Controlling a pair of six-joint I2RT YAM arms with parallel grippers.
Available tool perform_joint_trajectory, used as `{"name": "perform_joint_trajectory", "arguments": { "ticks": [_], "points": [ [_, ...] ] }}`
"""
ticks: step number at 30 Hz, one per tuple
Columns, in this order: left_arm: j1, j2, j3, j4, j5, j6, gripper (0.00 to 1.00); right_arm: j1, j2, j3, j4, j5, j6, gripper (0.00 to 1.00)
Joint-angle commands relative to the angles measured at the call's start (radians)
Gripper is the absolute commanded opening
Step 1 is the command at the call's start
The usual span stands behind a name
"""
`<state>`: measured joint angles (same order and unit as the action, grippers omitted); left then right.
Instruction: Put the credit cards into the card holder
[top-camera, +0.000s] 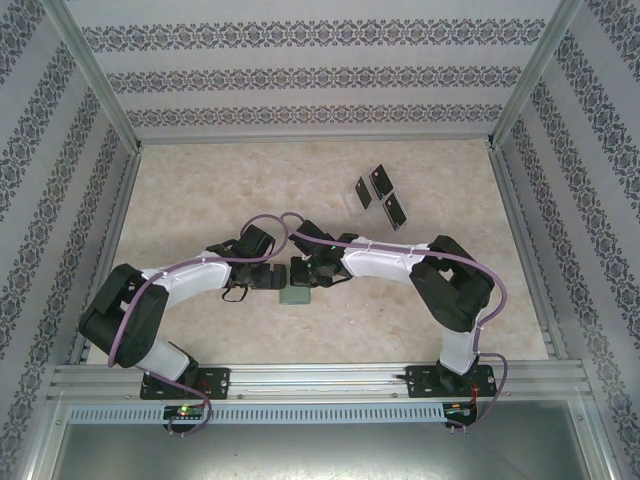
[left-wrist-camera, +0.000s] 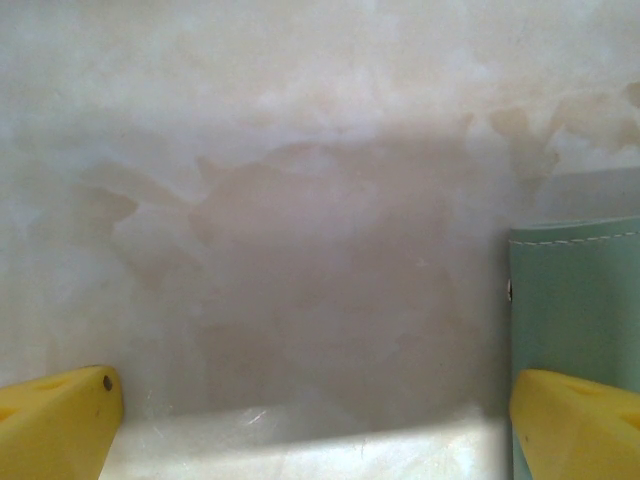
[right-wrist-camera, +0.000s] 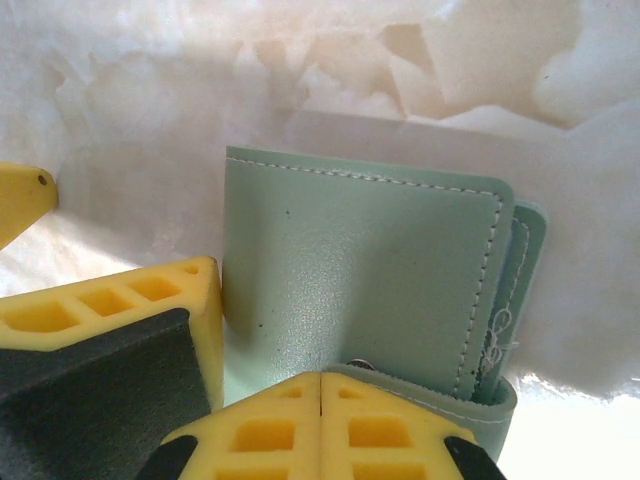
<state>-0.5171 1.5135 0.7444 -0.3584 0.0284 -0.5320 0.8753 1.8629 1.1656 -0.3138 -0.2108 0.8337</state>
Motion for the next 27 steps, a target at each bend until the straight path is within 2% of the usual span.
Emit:
{"name": "perform_joint_trajectory", "arguments": {
  "ticks": [1,14,27],
  "points": [
    [-0.031,0.030,-0.007,0.053,0.110,-0.026,1.00,0.010,-0.018,0.031,-0.020,0.020,-0.005,0.00],
    [-0.034,0.032,-0.009,0.056,0.113,-0.029,1.00,-0.004,0.040,0.020,-0.008,0.037,0.001,0.00],
    [-0.043,0.034,-0.011,0.066,0.123,-0.028,1.00,-0.014,0.102,-0.036,-0.060,0.114,0.021,0.00]
  ]
}}
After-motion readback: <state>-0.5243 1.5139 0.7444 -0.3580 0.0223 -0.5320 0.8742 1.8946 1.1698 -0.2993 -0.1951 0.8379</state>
